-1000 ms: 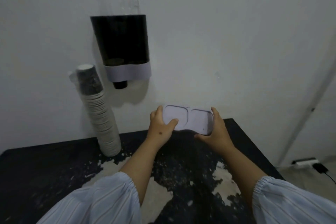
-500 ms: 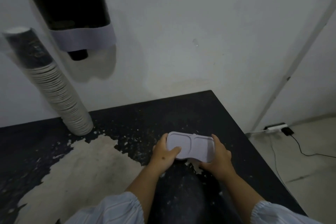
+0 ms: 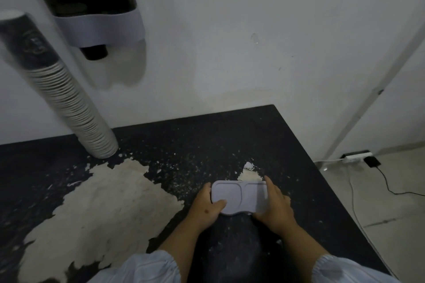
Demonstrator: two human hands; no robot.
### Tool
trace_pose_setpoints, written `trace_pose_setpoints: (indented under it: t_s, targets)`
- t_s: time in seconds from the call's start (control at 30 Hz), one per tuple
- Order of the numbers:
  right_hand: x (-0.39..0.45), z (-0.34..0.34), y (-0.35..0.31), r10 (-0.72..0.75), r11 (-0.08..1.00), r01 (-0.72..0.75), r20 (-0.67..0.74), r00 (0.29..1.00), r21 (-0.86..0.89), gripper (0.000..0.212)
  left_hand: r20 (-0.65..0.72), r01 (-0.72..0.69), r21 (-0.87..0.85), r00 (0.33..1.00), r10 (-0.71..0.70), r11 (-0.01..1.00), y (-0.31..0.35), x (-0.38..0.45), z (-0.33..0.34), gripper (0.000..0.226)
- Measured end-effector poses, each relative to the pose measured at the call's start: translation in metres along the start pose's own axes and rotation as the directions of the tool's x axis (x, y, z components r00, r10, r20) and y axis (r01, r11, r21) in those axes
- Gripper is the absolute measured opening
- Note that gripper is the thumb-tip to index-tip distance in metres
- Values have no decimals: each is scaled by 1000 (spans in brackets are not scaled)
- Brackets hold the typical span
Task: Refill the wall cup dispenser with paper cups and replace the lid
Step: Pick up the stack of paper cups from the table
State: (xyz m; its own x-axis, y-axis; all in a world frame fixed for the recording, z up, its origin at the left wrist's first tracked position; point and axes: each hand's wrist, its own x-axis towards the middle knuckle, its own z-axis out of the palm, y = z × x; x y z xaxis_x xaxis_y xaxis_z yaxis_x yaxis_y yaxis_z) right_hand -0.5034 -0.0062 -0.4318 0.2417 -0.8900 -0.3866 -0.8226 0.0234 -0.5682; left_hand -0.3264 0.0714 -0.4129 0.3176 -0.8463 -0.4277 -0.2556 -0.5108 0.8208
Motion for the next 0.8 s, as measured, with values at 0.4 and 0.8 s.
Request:
trace_pose_setpoints:
  t_s: [0.4,0.8]
  targets:
    - [5,27,-111,-302,952,299,-37,953,-70,100,-204,49,15,978,-45,999,-8,-6,-95,73]
    - [-2,60,-277,-568,823,567,-25,823,-26,95,-449,-119,130,878,166,984,7,-31,-244,67]
